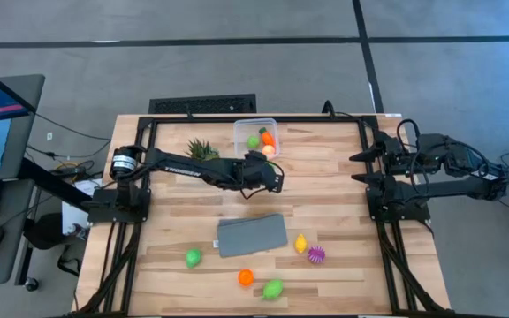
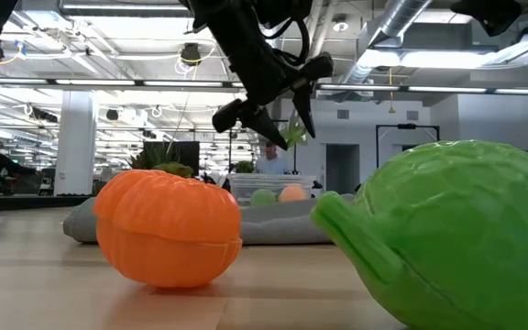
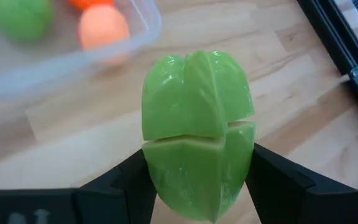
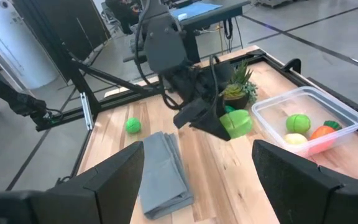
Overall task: Pick and placing Produce into tupperware
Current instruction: Put the starfruit into the bin
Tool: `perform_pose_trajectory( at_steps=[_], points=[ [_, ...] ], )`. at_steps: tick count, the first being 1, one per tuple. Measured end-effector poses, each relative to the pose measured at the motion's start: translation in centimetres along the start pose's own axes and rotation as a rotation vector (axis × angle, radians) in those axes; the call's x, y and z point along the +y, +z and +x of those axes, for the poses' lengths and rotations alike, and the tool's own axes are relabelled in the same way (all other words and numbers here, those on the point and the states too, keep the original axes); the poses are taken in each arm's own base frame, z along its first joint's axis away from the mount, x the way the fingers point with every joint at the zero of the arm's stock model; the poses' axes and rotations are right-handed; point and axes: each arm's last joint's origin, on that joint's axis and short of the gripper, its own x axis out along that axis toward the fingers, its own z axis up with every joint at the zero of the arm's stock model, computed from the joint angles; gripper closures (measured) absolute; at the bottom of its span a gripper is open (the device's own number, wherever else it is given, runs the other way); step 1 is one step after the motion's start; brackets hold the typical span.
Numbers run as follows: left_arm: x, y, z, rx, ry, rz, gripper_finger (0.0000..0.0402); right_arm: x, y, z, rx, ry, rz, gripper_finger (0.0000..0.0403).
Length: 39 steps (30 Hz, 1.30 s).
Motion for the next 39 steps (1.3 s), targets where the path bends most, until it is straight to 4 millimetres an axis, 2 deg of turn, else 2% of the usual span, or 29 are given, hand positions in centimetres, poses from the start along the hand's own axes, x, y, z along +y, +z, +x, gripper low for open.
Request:
perform_pose_trajectory(
  at_steps=[4,13,25,32,39],
  points=[
    [0.3,1.5,0.0,-0.009,0.028,0.051,0.0200,0.0,0.0,0.0,0.000,0.000,0.001,0.0081],
    [2.3,6.0,0.7,-0.033,0.116,0.106,0.0200,0.0,-0.1,0.0,0.005,-0.002,0.018,0.0081],
    [6.6,11.1,2.3,0.002,0.143,0.064,0.0200,-0.1,-0.2,0.0,0.015,-0.033,0.034,0.0081],
    [8.7,13.0,2.7,0.019,0.145,0.033,0.0200,-0.1,-0.2,0.0,0.012,-0.037,0.037,0.0081],
    [9.6,13.8,2.9,0.029,0.151,0.038,0.0200,-0.3,-0.1,0.0,-0.005,-0.092,0.046,0.0081]
  ],
)
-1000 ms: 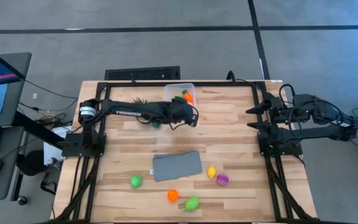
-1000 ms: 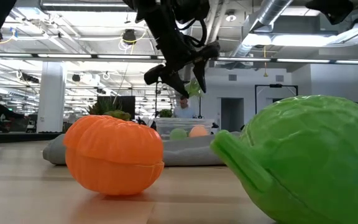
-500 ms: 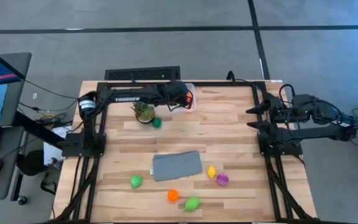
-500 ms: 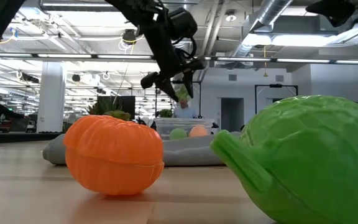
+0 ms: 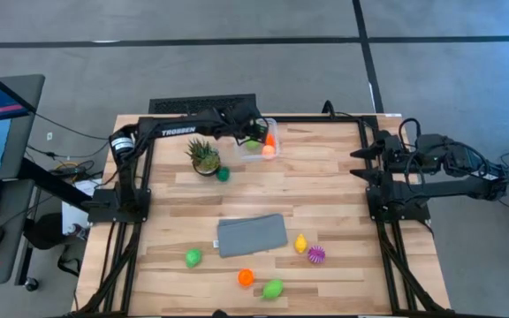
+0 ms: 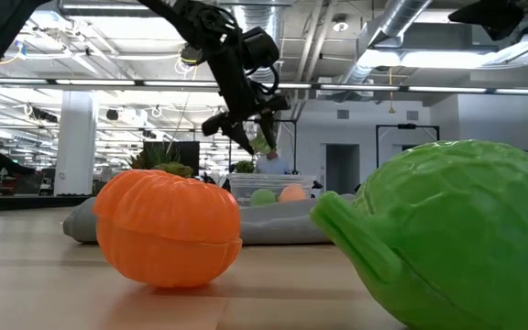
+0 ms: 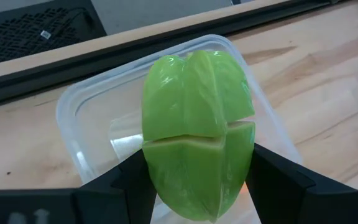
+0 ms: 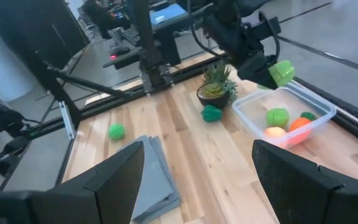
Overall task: Pick and placing Produce into tupperware
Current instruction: Put the starfruit into the bin
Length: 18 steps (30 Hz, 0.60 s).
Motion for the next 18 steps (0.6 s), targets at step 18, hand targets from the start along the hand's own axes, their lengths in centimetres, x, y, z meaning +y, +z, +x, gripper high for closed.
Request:
perform_pose_trajectory(
  at_steps=[18],
  points=[
    [0.77,0.51,0.36,-0.004,0.022,0.025,0.0200,-0.05,0.02,0.00,-0.005,-0.018,0.005,0.0081]
  ],
)
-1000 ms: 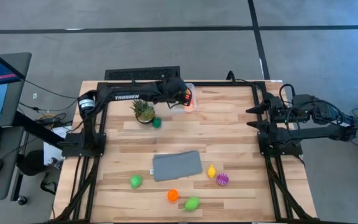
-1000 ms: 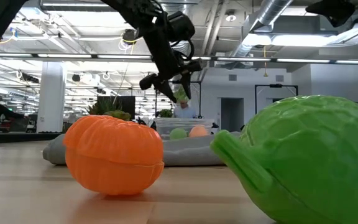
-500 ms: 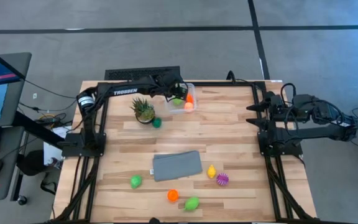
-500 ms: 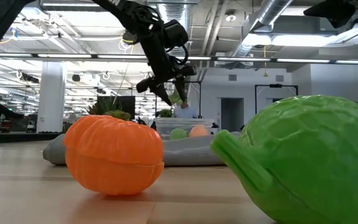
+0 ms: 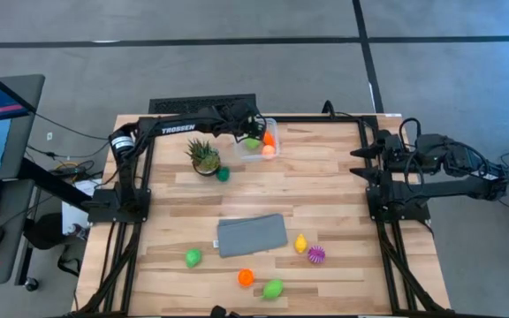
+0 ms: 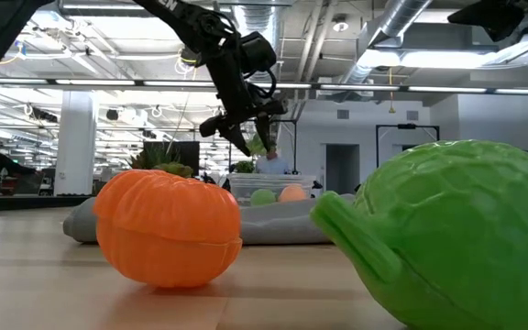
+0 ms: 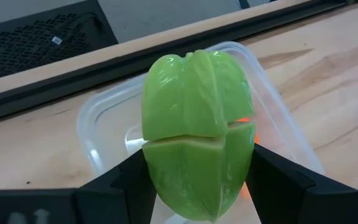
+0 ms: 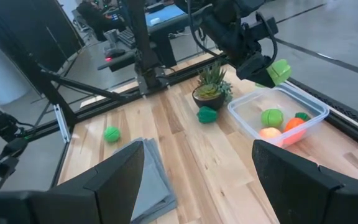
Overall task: Pick and placing Produce into tupperware
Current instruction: Put the starfruit into the bin
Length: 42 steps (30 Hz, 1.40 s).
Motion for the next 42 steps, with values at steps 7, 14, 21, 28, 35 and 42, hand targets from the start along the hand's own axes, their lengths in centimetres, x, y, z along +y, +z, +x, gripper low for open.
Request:
perform_pose_trajectory(
  at_steps=[7,14,21,28,35,42],
  points=[
    [-0.2,-1.0,2.4,0.052,-0.001,-0.001,0.0200,0.0,0.0,0.0,-0.003,-0.011,0.001,0.0081],
    [0.0,-1.7,3.8,0.085,0.023,0.005,0.0200,-0.1,0.0,0.0,-0.005,-0.019,0.003,0.0081],
    [0.4,-1.5,3.9,0.085,0.037,0.010,0.0200,-0.1,0.0,0.0,-0.011,-0.042,-0.003,0.0081],
    [0.6,-1.5,3.9,0.099,0.047,0.019,0.0200,-0.1,0.0,0.0,-0.013,-0.050,-0.008,0.0081],
    [0.7,-1.4,3.9,0.100,0.048,0.031,0.0200,-0.1,0.0,0.0,-0.013,-0.050,-0.008,0.0081],
    [0.7,-1.5,3.9,0.112,0.037,0.056,0.0199,-0.1,0.0,0.0,-0.013,-0.050,-0.007,0.0081]
  ],
)
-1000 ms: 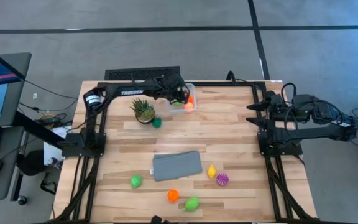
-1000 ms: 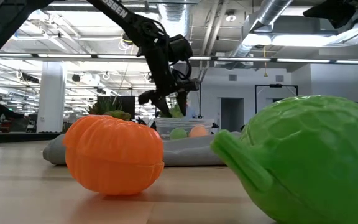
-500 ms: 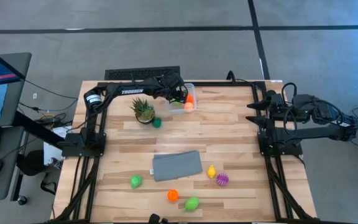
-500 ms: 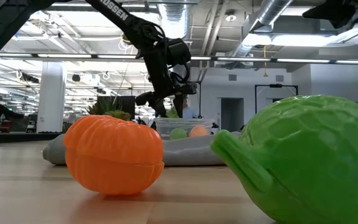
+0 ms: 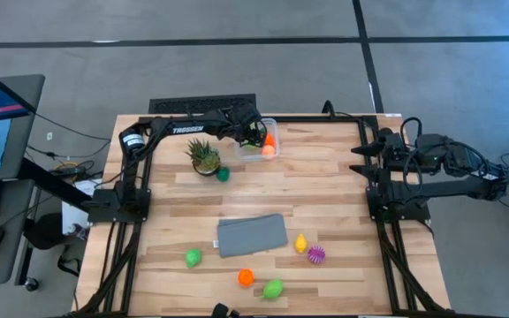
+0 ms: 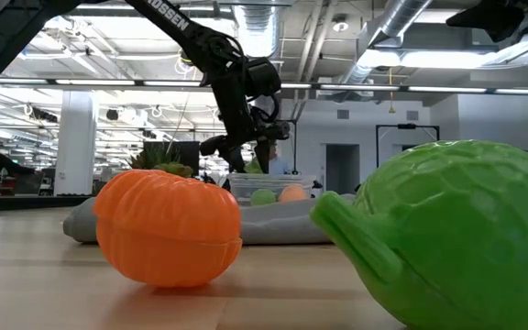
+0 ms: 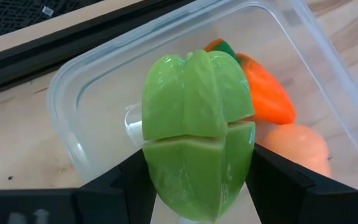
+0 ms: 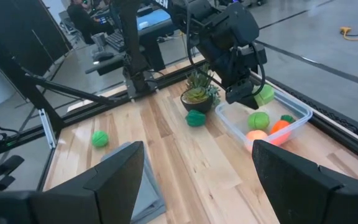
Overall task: Pick and placing Produce into tupperware
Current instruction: Put the starfruit into the bin, then put the bell pepper into the bin
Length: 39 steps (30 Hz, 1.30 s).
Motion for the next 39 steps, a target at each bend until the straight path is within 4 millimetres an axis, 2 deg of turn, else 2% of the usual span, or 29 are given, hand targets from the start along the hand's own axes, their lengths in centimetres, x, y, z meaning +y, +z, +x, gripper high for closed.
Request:
perform_pose_trajectory(
  at_steps=[22,30,39],
  points=[
    [-0.4,-0.2,-0.1,-0.014,-0.001,0.002,0.0139,0.0,0.0,0.0,0.000,0.000,0.008,0.0081],
    [-2.4,-0.5,-0.9,-0.028,-0.076,0.078,0.0138,0.0,0.0,0.0,0.001,-0.001,0.008,0.0081],
    [-5.7,-0.6,-4.2,-0.023,-0.120,0.354,0.0138,0.0,-0.1,0.0,0.008,-0.002,0.007,0.0081]
  ],
)
